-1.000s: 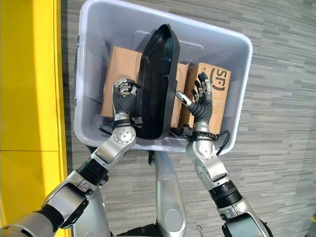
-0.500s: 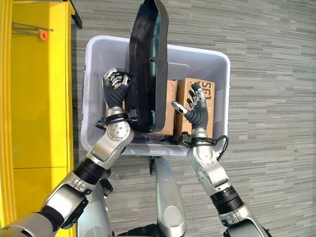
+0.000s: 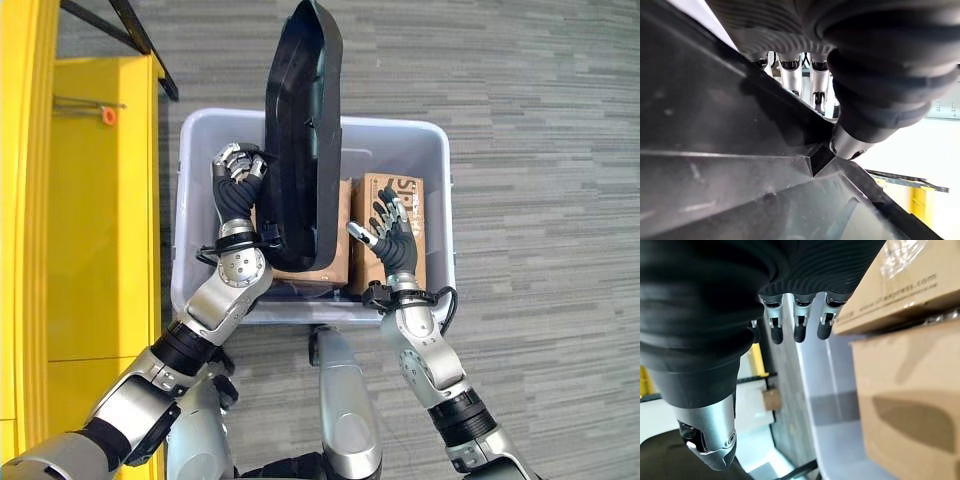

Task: Move parts from the plastic box to the shelf.

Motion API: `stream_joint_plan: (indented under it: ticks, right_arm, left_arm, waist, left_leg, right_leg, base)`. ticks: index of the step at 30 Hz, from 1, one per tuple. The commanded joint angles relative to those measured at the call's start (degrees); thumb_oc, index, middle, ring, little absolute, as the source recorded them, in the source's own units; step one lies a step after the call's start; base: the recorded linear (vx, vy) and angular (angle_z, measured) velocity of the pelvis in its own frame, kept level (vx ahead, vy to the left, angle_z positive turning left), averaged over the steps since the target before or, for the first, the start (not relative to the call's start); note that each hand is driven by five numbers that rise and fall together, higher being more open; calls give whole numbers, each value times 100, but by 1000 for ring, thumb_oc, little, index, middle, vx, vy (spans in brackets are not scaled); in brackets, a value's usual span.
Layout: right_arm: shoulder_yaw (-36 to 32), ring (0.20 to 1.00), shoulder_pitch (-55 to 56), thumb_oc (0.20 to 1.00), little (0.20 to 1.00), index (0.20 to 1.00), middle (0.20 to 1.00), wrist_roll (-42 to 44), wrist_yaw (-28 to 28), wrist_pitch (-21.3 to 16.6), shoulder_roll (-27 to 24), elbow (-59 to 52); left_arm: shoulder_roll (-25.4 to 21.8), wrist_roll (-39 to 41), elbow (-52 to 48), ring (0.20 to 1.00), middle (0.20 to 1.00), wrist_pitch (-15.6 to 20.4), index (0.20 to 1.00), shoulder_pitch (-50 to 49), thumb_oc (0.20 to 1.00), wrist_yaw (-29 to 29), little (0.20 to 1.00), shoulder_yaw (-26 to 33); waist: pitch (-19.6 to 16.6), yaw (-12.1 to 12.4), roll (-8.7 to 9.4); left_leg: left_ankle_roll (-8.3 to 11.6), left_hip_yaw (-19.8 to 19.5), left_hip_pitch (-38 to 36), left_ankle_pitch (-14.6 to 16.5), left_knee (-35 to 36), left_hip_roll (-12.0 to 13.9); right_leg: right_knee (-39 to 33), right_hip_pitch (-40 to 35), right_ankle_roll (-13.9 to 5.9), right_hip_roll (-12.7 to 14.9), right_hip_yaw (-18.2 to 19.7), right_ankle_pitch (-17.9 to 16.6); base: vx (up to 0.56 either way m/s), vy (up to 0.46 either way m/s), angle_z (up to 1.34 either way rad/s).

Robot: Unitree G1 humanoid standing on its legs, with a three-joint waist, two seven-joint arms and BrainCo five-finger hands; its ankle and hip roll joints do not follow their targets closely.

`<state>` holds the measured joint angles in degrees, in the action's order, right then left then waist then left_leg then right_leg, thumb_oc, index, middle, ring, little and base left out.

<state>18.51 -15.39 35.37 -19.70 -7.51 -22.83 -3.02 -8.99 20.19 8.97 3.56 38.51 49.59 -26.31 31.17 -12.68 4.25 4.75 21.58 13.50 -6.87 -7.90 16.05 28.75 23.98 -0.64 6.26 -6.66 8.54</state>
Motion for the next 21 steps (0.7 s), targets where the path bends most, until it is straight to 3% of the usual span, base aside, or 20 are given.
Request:
stream_joint_plan:
  ticks: [1,8,10,11,13,17,21]
  right_arm:
    - [-103,1000,-125,1000,1000,1000,1000,17,285,-126,64,-154]
    - [115,1000,-154,1000,1000,1000,1000,-13,557,-80,148,-33]
    - [169,1000,-148,1000,1000,1000,1000,37,497,-4,169,-69]
    - [190,1000,-91,1000,1000,1000,1000,61,483,3,177,-111]
    - [196,1000,-39,1000,1000,1000,1000,73,463,-11,161,-136]
    - [277,1000,91,1000,1000,1000,1000,123,493,-138,134,-80]
    - [333,1000,194,1000,1000,1000,1000,167,470,-211,170,-93]
  left_arm:
    - [126,335,-870,200,200,594,200,-24,200,-203,200,174]
    - [52,713,-1341,200,200,599,200,-675,200,-405,200,243]
    - [40,697,-1430,200,200,604,200,-827,200,-489,200,239]
    - [44,682,-1466,200,200,620,200,-920,200,-557,200,226]
    - [26,708,-1481,200,200,634,200,-972,200,-615,200,224]
    - [-125,761,-1549,200,200,815,200,-1190,200,-871,200,171]
    - [-296,645,-1777,200,200,742,200,-1291,200,-1059,200,116]
  waist:
    - [-240,77,79]
    - [-553,431,-27]
    - [-629,491,-70]
    - [-669,472,-91]
    - [-690,461,-110]
    - [-735,479,-163]
    - [-782,458,-104]
  left_leg:
    - [260,11,-346,608,-698,320]
    - [360,-250,-498,128,-159,439]
    - [413,-140,-531,-133,55,542]
    - [451,94,-574,-198,84,620]
    - [458,236,-603,-195,60,637]
    - [277,774,-756,291,-439,397]
    - [145,1369,-941,734,-1358,290]
  right_leg:
    - [-613,-476,16,-324,-229,57]
    - [-798,-915,60,-251,-534,156]
    - [-948,-1060,79,-195,-687,135]
    - [-1047,-1204,87,-116,-862,169]
    - [-1092,-1276,94,-77,-963,177]
    - [-1390,-1574,98,6,-1289,110]
    - [-1812,-1950,96,0,-1633,-50]
  base:
    - [54,-18,4]
    - [58,-32,14]
    - [25,-36,31]
    - [-11,-62,18]
    - [-17,-65,73]
    - [-63,-105,75]
    - [-81,-165,78]
